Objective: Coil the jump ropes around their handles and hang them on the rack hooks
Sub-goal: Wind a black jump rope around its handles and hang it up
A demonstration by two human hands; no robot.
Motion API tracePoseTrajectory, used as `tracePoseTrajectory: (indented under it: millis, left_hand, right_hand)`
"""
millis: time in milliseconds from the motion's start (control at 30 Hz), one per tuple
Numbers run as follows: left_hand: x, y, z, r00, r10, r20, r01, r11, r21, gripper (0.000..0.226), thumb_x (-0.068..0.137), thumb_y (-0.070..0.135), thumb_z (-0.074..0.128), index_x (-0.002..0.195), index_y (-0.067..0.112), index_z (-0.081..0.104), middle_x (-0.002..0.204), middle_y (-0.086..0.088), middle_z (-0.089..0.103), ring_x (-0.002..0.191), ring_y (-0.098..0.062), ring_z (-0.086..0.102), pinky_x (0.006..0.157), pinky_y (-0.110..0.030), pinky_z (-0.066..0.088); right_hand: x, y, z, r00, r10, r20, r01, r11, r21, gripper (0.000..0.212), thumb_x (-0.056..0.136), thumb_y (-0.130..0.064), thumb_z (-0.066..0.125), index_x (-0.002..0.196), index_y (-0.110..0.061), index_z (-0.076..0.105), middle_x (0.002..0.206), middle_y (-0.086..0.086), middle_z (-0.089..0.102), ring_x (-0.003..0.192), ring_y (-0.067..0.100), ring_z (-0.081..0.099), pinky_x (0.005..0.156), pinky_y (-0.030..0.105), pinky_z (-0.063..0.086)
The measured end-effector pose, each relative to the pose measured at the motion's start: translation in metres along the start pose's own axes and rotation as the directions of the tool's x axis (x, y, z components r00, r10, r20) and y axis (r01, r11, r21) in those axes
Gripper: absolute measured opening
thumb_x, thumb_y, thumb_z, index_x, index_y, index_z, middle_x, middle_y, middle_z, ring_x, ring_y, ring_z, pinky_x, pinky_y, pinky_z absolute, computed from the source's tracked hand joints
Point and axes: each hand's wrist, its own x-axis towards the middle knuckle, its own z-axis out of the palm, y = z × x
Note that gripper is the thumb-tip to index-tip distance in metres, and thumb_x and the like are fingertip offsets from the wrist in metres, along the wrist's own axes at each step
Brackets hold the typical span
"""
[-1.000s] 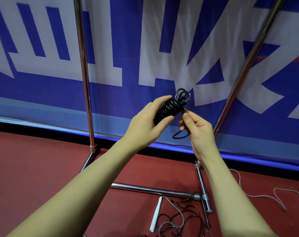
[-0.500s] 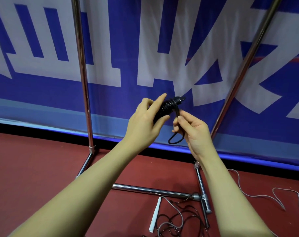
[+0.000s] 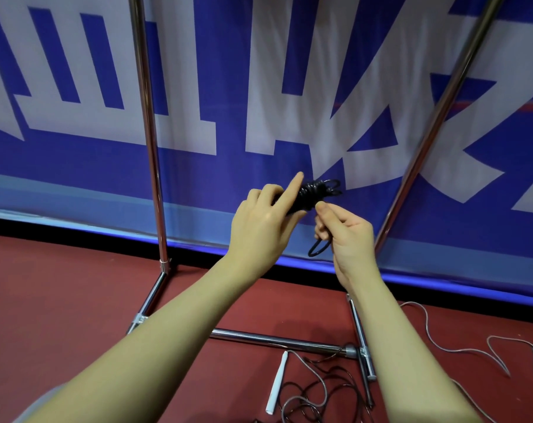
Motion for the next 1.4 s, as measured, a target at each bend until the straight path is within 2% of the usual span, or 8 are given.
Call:
tracePoseTrajectory:
  millis: [100, 300, 400, 500, 667, 767, 1033, 1400]
  left_hand:
    - [-0.001, 0.003, -0.002, 0.999, 0.018, -0.027, -0.02, 0.997, -0.079, 0.047, 0.094, 0.037, 0.047, 0.136, 0.018, 0.054, 0.085, -0.004, 0.059, 0.068, -0.024, 0.053, 0.048, -0.03, 0.041]
    - [0.004, 0.01, -0.012, 0.91, -0.242, 0.338, 0.396, 0.751, -0.529, 0.046, 0.092, 0.046, 0.046, 0.137, 0.043, 0.046, 0.083, 0.01, 0.062, 0.068, -0.01, 0.056, 0.074, -0.045, 0.053]
    - [0.005, 0.004, -0.013, 0.947, -0.147, 0.286, 0.256, 0.883, -0.394, 0.052, 0.088, 0.058, 0.042, 0.139, 0.047, 0.04, 0.094, 0.005, 0.057, 0.074, -0.017, 0.056, 0.071, -0.043, 0.053]
    - [0.005, -0.003, -0.011, 0.976, -0.021, 0.217, 0.056, 0.986, -0.157, 0.068, 0.078, 0.062, 0.053, 0.141, 0.04, 0.037, 0.102, 0.001, 0.044, 0.068, -0.02, 0.05, 0.05, -0.033, 0.048]
    - [0.01, -0.01, -0.006, 0.993, 0.112, 0.023, -0.114, 0.984, 0.135, 0.055, 0.087, 0.041, 0.049, 0.138, 0.02, 0.051, 0.082, -0.01, 0.052, 0.064, -0.028, 0.046, 0.051, -0.031, 0.034]
    - [0.008, -0.011, -0.008, 0.99, 0.142, 0.026, -0.144, 0.981, 0.127, 0.052, 0.091, 0.036, 0.047, 0.142, 0.028, 0.035, 0.085, -0.009, 0.052, 0.067, -0.027, 0.044, 0.056, -0.033, 0.035]
    - [0.004, -0.018, -0.005, 0.981, 0.186, 0.06, -0.194, 0.966, 0.174, 0.047, 0.095, 0.029, 0.05, 0.139, 0.035, 0.035, 0.081, -0.011, 0.049, 0.064, -0.027, 0.043, 0.051, -0.031, 0.031]
    - [0.002, -0.012, -0.003, 0.988, -0.09, 0.128, 0.096, 0.994, -0.047, 0.05, 0.093, 0.045, 0.035, 0.141, 0.036, 0.046, 0.081, -0.004, 0.042, 0.067, -0.024, 0.045, 0.052, -0.029, 0.032]
  right_hand:
    - [0.002, -0.006, -0.001, 1.0, 0.008, -0.006, -0.007, 0.998, 0.057, 0.021, 0.088, -0.01, 0.064, 0.069, -0.013, 0.073, 0.055, 0.001, 0.044, 0.052, 0.013, 0.035, 0.054, 0.021, 0.038]
    - [0.004, -0.004, -0.011, 0.999, 0.028, 0.039, -0.035, 0.984, 0.175, 0.012, 0.075, -0.02, 0.066, 0.079, -0.012, 0.076, 0.056, -0.001, 0.052, 0.053, 0.01, 0.041, 0.06, 0.022, 0.045]
    - [0.002, -0.004, -0.016, 0.99, 0.071, 0.118, -0.09, 0.982, 0.166, 0.015, 0.087, -0.008, 0.059, 0.094, -0.008, 0.072, 0.062, 0.001, 0.053, 0.055, 0.009, 0.044, 0.074, 0.031, 0.056]
    - [0.001, -0.003, -0.017, 0.983, 0.111, 0.147, -0.129, 0.984, 0.123, 0.022, 0.093, 0.002, 0.051, 0.101, -0.007, 0.07, 0.064, 0.001, 0.055, 0.057, 0.008, 0.048, 0.073, 0.034, 0.057]
    - [0.002, -0.005, -0.014, 0.975, 0.123, 0.187, -0.139, 0.987, 0.075, 0.037, 0.092, 0.008, 0.048, 0.123, -0.011, 0.056, 0.072, 0.002, 0.063, 0.063, 0.007, 0.058, 0.079, 0.034, 0.058]
    - [0.003, -0.007, -0.012, 0.977, 0.109, 0.186, -0.119, 0.992, 0.043, 0.03, 0.09, 0.006, 0.053, 0.107, -0.016, 0.066, 0.072, -0.002, 0.066, 0.062, 0.009, 0.058, 0.072, 0.028, 0.056]
    - [0.003, -0.008, -0.016, 0.973, 0.08, 0.217, -0.031, 0.975, -0.222, 0.014, 0.093, -0.008, 0.058, 0.083, -0.015, 0.065, 0.067, -0.005, 0.061, 0.064, 0.011, 0.06, 0.067, 0.017, 0.048]
    - [0.005, -0.008, -0.024, 0.957, 0.115, 0.264, -0.09, 0.99, -0.105, 0.026, 0.095, 0.0, 0.05, 0.1, -0.017, 0.068, 0.074, -0.001, 0.068, 0.071, 0.018, 0.062, 0.078, 0.033, 0.05]
